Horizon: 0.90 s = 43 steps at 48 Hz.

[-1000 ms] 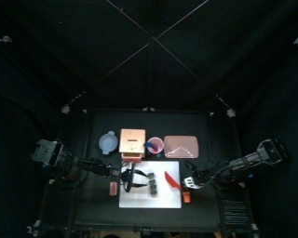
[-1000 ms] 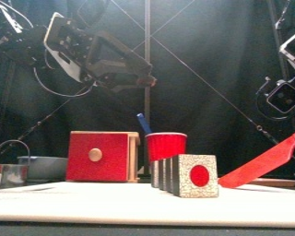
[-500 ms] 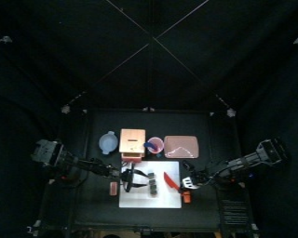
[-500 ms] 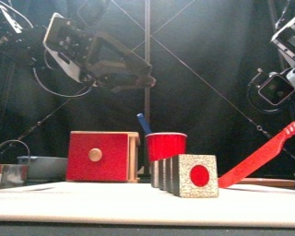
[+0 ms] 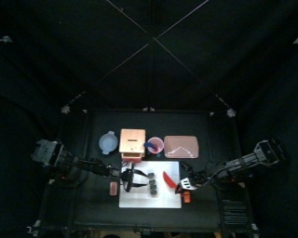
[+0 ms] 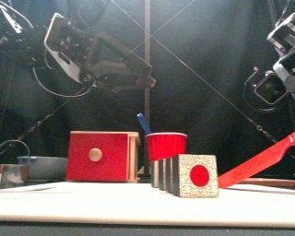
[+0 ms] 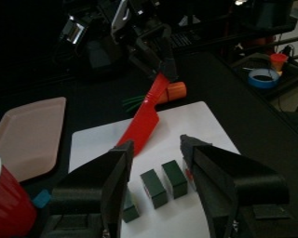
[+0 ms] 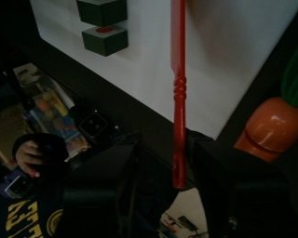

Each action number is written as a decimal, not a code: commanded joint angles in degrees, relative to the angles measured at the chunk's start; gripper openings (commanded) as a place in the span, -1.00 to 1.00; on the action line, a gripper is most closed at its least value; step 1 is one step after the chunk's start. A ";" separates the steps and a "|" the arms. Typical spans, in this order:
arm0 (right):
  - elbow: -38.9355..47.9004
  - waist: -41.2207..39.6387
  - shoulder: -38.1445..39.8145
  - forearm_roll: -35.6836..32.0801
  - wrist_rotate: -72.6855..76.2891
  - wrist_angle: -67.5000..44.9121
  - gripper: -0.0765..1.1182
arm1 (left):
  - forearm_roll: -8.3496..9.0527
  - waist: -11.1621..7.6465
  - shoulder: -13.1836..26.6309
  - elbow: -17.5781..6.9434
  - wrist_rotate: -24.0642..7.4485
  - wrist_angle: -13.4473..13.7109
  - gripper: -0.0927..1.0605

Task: Place sushi on board then cut the sushi with the knife then place the pieces on the plate
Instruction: Place the 4 sushi pieces on the plate

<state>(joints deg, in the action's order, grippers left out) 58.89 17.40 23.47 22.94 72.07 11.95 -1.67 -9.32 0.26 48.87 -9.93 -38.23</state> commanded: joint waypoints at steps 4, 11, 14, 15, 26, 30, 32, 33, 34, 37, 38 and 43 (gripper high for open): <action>-1.67 0.18 0.44 -0.09 -0.09 -0.44 0.56 | -0.09 0.00 -0.44 -0.53 -0.09 -0.62 0.58; -2.29 2.20 -0.18 0.88 0.09 -0.26 0.56 | -0.09 0.00 -0.44 -0.70 -0.09 -0.62 0.58; -2.37 2.99 -0.79 1.67 0.00 -0.26 0.56 | -0.09 0.09 -0.35 -0.70 -0.09 -0.62 0.58; -2.37 3.16 -1.05 2.02 0.00 -0.26 0.56 | -0.18 0.18 -0.44 -0.70 -0.09 -0.62 0.58; -2.90 3.25 -0.44 1.41 -0.18 -0.09 0.56 | -0.09 0.18 -0.44 -0.70 -0.09 -0.62 0.58; -3.25 3.16 -0.44 0.79 -0.26 0.26 0.56 | -0.18 0.18 -0.35 -0.70 -0.09 -0.62 0.58; -3.34 3.16 -0.26 0.53 -0.26 0.79 0.56 | -0.18 0.18 -0.44 -0.88 -0.09 -0.62 0.58; -3.34 3.08 -0.09 0.26 -0.35 1.14 0.56 | -0.18 0.18 -0.44 -0.88 -0.09 -0.62 0.58; -3.25 2.72 0.26 -0.09 -0.35 1.76 0.56 | -0.09 0.18 -0.35 -0.88 -0.09 -0.62 0.58; -3.25 1.58 1.41 -1.05 -0.62 3.08 0.56 | 0.00 0.18 -0.44 -0.97 -0.09 -0.62 0.58; -3.16 1.14 1.85 -1.49 -0.62 3.60 0.56 | 0.00 0.26 -0.44 -0.97 -0.09 -0.62 0.58; -3.43 -1.14 4.22 -4.39 -0.79 6.42 0.56 | 0.00 0.26 -0.44 -0.97 -0.09 -0.62 0.58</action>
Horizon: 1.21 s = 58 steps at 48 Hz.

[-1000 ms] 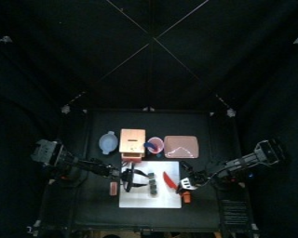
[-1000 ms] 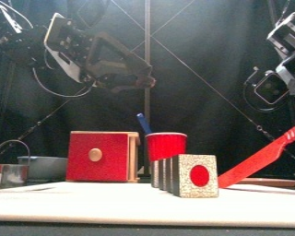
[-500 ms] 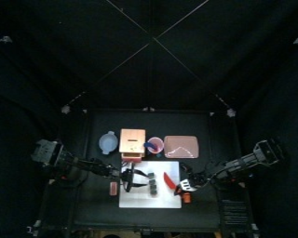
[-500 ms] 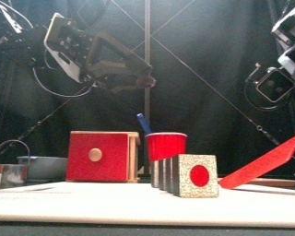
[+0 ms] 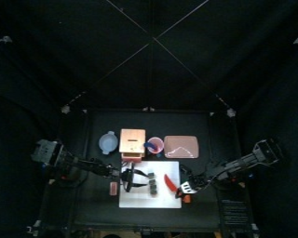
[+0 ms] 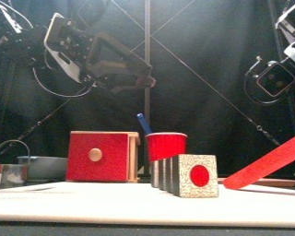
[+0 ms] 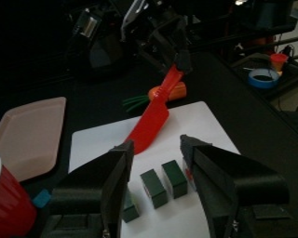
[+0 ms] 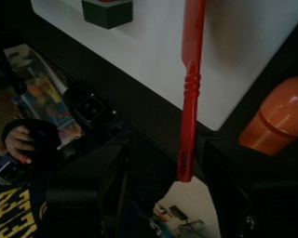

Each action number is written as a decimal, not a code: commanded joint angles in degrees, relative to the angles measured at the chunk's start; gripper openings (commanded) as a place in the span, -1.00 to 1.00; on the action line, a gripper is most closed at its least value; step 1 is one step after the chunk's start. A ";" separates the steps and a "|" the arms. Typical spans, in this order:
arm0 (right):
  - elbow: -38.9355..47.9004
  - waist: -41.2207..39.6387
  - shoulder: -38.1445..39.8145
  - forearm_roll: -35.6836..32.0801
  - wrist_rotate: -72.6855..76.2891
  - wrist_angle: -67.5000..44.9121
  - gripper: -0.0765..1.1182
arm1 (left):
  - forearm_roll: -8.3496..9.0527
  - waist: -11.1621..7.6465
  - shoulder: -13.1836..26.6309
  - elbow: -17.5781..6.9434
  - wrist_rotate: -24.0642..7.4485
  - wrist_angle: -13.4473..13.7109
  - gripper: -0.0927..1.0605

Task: Place sushi on board then cut the sushi with the knife then place the pieces on the plate
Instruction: Place the 4 sushi pieces on the plate

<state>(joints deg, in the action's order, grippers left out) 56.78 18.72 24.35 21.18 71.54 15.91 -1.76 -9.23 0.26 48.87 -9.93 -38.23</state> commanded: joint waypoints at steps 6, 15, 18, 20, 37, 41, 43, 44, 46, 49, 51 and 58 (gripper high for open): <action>-2.46 -3.34 4.83 -9.49 -0.35 8.35 0.56 | 0.00 0.18 -0.35 -0.88 -0.09 -0.62 0.58; -3.78 -3.25 4.22 -12.74 0.26 10.99 0.56 | 0.00 0.26 -0.18 -0.97 -0.09 -0.62 0.58; -4.13 -3.16 3.60 -12.48 0.35 9.93 0.56 | 0.00 0.26 -0.18 -0.97 -0.09 -0.62 0.58; -4.57 -3.16 2.99 -12.04 0.35 8.70 0.56 | 0.00 0.26 -0.18 -0.88 -0.09 -0.62 0.58; -7.03 0.53 -2.64 -9.76 -0.18 6.68 0.56 | 0.09 0.35 -0.18 -1.05 -0.09 -0.53 0.58; -6.86 0.44 -2.20 -9.93 -0.18 7.21 0.56 | 0.09 0.35 -0.18 -1.05 -0.09 -0.35 0.58; -6.94 0.35 -1.93 -10.02 -0.26 7.21 0.56 | 0.09 0.35 -0.18 -0.97 -0.09 -0.44 0.58; -6.94 0.35 -1.85 -10.20 -0.26 7.21 0.56 | 0.09 0.35 -0.18 -1.05 -0.09 -0.35 0.58; -7.12 0.18 -1.67 -10.90 -0.35 7.12 0.56 | 0.09 0.35 -0.18 -1.05 -0.09 -0.35 0.58; -7.38 -0.62 -1.58 -12.83 -0.35 7.12 0.56 | 0.00 0.35 -0.18 -1.14 -0.09 -0.35 0.58; -7.47 -1.32 -1.58 -14.77 -0.35 7.12 0.56 | 0.00 0.35 -0.18 -1.14 -0.09 -0.35 0.58; -8.35 -4.22 -2.29 -26.02 -0.35 5.89 0.56 | -0.09 0.44 -0.18 -1.32 -0.09 -0.44 0.58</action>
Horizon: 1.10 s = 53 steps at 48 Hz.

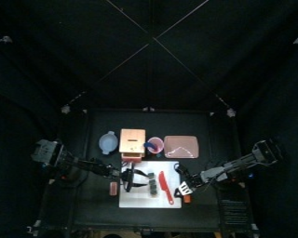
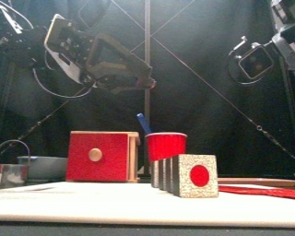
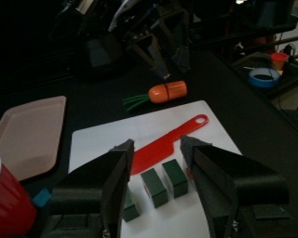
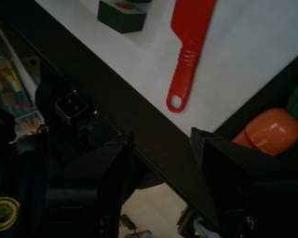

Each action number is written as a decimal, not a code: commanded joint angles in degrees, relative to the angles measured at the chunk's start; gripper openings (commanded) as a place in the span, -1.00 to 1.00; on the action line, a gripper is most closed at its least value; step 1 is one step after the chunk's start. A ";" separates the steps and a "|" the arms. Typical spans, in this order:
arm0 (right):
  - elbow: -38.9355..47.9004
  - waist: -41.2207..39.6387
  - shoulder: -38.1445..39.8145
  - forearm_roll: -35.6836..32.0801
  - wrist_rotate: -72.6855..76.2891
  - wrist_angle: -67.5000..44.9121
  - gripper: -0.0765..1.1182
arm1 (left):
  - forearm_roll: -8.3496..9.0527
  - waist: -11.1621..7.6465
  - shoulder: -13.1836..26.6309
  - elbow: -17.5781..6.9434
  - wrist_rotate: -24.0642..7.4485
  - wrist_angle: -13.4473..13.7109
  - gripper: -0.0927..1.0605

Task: Place sushi on board then cut the sushi with the knife then place the pieces on the plate
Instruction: Place the 4 sushi pieces on the plate

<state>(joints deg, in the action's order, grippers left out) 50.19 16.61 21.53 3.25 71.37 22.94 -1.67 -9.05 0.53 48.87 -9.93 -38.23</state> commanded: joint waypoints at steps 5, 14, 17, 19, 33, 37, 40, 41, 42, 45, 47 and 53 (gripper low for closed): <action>-2.20 -3.43 -0.79 -20.39 -0.18 -2.90 0.56 | -0.09 0.53 -0.62 -1.49 -0.09 -0.53 0.58; -2.46 -4.31 -4.04 -38.41 -0.18 -10.28 0.56 | -0.09 0.97 -2.02 -2.29 -0.09 -0.62 0.58; -2.72 -5.01 -5.27 -43.15 -0.18 -13.54 0.56 | -0.09 1.23 -2.55 -2.37 -0.09 -0.62 0.58; -2.90 -5.54 -5.98 -46.67 -0.18 -15.12 0.56 | -0.09 1.41 -2.90 -2.46 -0.09 -0.62 0.58; -3.60 -11.16 -10.90 -64.25 -0.18 -20.04 0.56 | -1.49 2.72 -4.31 -2.46 0.18 -1.67 0.58; -3.78 -12.57 -11.78 -67.94 -0.18 -20.74 0.56 | -3.43 2.99 -4.57 -2.29 -0.09 -2.72 0.58; -4.13 -13.71 -12.39 -69.70 -0.18 -21.62 0.56 | -4.31 3.16 -4.57 -2.29 -0.09 -3.34 0.58; -4.22 -13.97 -12.57 -70.22 -0.18 -21.97 0.56 | -4.48 3.16 -4.57 -2.20 -0.09 -3.52 0.58; -4.39 -14.24 -12.83 -70.58 -0.09 -22.32 0.55 | -4.66 3.25 -4.57 -2.29 -0.09 -3.60 0.58; -4.92 -15.12 -13.80 -71.19 -0.09 -23.03 0.55 | -4.92 3.25 -4.57 -2.20 -0.09 -3.78 0.58; -5.36 -15.73 -14.50 -71.37 -0.09 -23.64 0.54 | -4.92 3.25 -4.57 -2.20 0.00 -3.78 0.58; -7.03 -17.58 -17.05 -72.07 -0.18 -26.89 0.47 | -5.01 3.25 -4.57 -2.11 0.18 -3.78 0.58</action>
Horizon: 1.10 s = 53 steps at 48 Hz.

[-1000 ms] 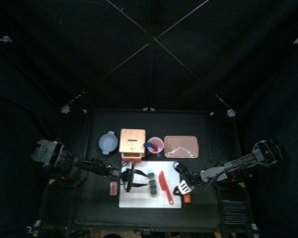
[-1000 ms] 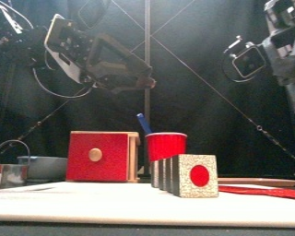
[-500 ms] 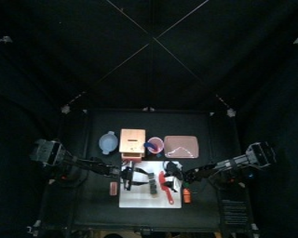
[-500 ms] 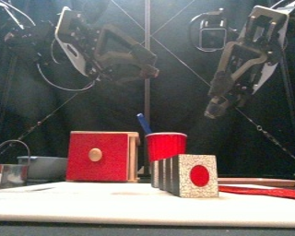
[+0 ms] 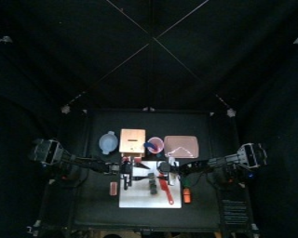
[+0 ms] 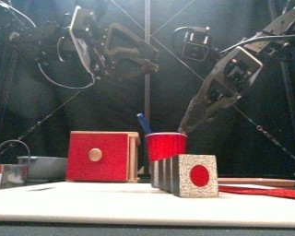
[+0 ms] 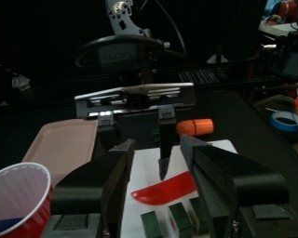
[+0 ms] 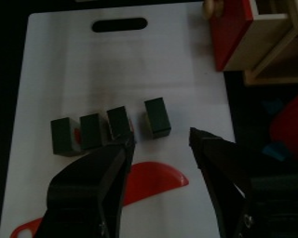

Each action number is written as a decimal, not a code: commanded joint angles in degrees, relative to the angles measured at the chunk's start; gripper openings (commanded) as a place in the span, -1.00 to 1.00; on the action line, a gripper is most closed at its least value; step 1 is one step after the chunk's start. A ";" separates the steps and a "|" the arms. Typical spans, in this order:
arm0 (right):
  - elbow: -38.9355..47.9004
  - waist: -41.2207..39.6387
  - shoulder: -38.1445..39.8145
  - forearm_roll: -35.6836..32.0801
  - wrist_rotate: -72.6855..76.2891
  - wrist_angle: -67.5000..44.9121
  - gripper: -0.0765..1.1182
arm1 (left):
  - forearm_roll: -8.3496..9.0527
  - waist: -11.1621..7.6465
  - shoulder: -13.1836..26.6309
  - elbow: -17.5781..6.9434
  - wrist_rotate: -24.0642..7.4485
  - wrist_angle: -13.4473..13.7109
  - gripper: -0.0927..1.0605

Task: Place sushi on board then cut the sushi with the knife then place the pieces on the plate
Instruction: Place the 4 sushi pieces on the plate

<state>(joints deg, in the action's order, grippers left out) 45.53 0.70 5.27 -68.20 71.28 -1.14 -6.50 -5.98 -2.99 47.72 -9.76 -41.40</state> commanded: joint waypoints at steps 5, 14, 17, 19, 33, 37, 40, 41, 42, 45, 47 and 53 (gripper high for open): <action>-3.87 -2.46 -2.90 -2.20 0.00 -6.06 0.40 | -0.97 0.18 -1.32 -0.53 0.00 -0.62 0.58; -5.01 -2.64 -5.10 -3.25 0.00 -7.82 0.36 | -3.34 0.09 -3.60 2.02 0.00 -0.62 0.58; -5.27 -2.46 -5.45 -3.16 0.00 -7.82 0.36 | -4.04 -0.09 -4.66 3.34 0.09 -0.62 0.58; -5.45 -2.29 -5.63 -3.16 0.00 -7.82 0.36 | -4.83 -0.18 -5.45 4.48 0.09 -0.70 0.58; -6.50 -2.20 -6.15 -1.67 0.00 -5.27 0.38 | -11.16 -1.58 -9.67 10.63 0.09 -1.23 0.58; -6.50 -2.20 -6.42 -1.85 0.00 -5.19 0.38 | -12.22 -1.85 -10.20 11.51 0.00 -1.14 0.58; -6.68 -2.20 -6.68 -2.20 0.00 -5.19 0.38 | -12.74 -2.02 -10.11 11.78 0.00 -1.23 0.58; -6.68 -2.20 -6.86 -2.37 -0.09 -5.19 0.38 | -12.83 -1.93 -10.11 11.87 0.09 -1.23 0.58; -6.77 -2.20 -7.03 -2.55 0.00 -5.19 0.38 | -12.92 -1.93 -10.11 11.95 0.00 -1.23 0.58; -6.94 -2.20 -7.47 -2.81 0.00 -5.19 0.38 | -13.10 -2.02 -10.02 12.04 0.09 -1.23 0.58; -7.03 -2.20 -7.65 -2.99 0.00 -5.19 0.38 | -13.10 -2.02 -9.93 12.04 0.09 -1.14 0.58; -7.21 -2.11 -8.79 -2.99 0.00 -5.19 0.38 | -13.45 -2.02 -9.58 12.22 0.09 -1.23 0.58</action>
<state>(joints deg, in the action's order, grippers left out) 39.55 -1.49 -4.04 -71.10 71.28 -6.15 -19.60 -7.91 -12.39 60.38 -9.67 -42.10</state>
